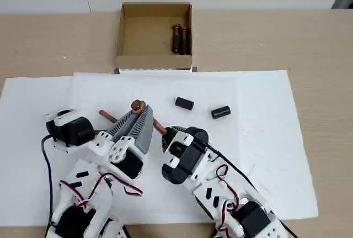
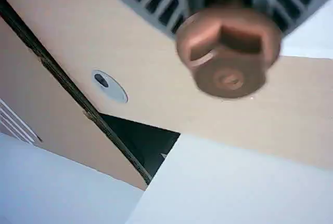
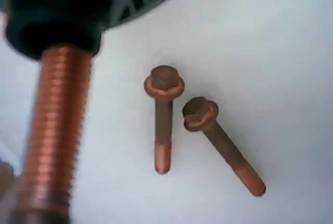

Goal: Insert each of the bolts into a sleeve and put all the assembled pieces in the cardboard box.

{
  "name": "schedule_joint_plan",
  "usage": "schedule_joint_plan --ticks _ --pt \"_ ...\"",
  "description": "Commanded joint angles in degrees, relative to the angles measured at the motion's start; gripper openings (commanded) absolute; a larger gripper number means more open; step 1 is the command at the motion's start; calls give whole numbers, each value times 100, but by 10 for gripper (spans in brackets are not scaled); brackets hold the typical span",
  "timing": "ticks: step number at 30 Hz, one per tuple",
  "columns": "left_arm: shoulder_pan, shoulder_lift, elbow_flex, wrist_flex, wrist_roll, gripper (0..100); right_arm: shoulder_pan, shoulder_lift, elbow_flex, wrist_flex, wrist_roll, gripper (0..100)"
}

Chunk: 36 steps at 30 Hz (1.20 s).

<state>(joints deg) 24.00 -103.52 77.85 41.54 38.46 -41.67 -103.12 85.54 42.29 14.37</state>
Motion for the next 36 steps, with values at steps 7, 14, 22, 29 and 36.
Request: schedule_joint_plan --ticks 7,14,22,29,36 --pt "325 -53 163 -158 44 6 -57 -66 -79 -207 62 2" --pt "404 -44 163 -132 35 6 -57 -66 -62 -224 62 2" --pt "800 -44 198 712 -255 6 -57 -66 -88 -224 62 2" --pt "897 -44 374 1125 -695 6 -57 -66 -88 -233 62 2" --pt "879 -53 769 1125 -1090 70 -57 -66 -97 -233 62 2"
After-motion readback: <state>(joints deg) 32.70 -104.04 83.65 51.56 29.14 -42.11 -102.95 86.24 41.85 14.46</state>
